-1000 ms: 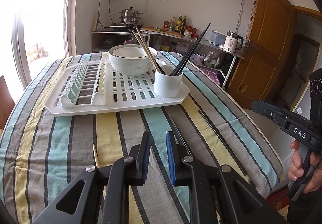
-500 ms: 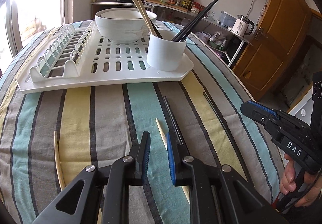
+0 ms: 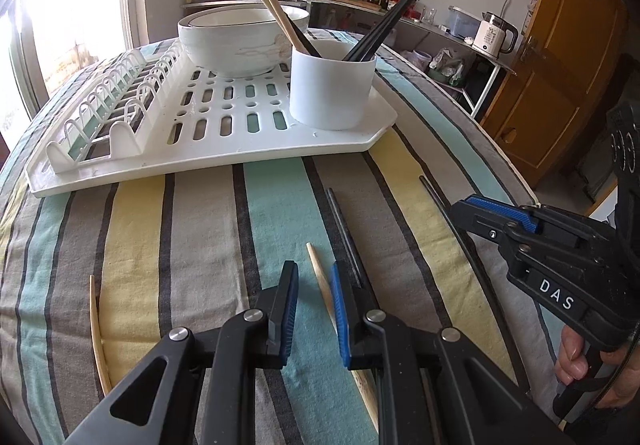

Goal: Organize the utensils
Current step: 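Close the left tool on a wooden chopstick while the right tool grasps a black chopstick, then lift the left tool's wooden chopstick over the white cup while the right tool carries its black one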

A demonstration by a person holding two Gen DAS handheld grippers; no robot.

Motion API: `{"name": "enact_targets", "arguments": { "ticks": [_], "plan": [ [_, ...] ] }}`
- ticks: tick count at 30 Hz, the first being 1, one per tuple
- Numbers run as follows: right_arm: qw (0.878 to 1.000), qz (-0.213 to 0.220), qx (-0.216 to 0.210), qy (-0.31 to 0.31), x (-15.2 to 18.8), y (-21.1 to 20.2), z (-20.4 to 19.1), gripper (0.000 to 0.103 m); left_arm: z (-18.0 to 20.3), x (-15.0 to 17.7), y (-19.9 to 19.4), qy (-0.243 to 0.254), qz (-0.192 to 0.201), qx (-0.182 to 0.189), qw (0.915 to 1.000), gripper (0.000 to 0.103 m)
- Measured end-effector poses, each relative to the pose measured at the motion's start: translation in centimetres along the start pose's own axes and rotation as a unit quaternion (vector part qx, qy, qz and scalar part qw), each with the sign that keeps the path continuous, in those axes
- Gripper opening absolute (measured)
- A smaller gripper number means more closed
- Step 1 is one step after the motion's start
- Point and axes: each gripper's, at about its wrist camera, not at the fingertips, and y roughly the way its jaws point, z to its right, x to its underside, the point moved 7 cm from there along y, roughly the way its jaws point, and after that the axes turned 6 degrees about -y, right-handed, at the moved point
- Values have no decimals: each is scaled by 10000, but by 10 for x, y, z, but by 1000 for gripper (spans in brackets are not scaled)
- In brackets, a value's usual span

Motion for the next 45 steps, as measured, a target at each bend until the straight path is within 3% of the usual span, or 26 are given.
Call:
{"name": "enact_targets", "arguments": {
  "ticks": [5,9,13,17,22,28,39,45],
  "plan": [
    [9996,-160,71,-210,-4,12,-3,14,6,-2,3,293,58,-216,9993,16],
    [9989,-284,143,-358,-8,21,-4,14,4,-3,5,378,67,-316,9988,8],
    [9983,-367,160,-419,-10,24,-6,14,2,-3,5,443,32,-285,9986,7],
    [9979,-411,153,-467,-11,25,-7,6,1,-4,5,501,12,-279,9984,5],
    [9985,-397,100,-370,-12,24,-6,6,-1,-4,5,473,-51,-177,9987,5],
    [9997,-39,12,-250,-24,2,-8,5,-3,-9,-9,425,46,-5,9991,4],
    [9947,1019,49,-133,-68,-73,-12,5,-9,-45,-66,394,674,329,9964,4],
    [9914,1303,67,-138,-77,-95,-16,4,-13,-63,-88,332,897,483,9942,4]
  ]
}}
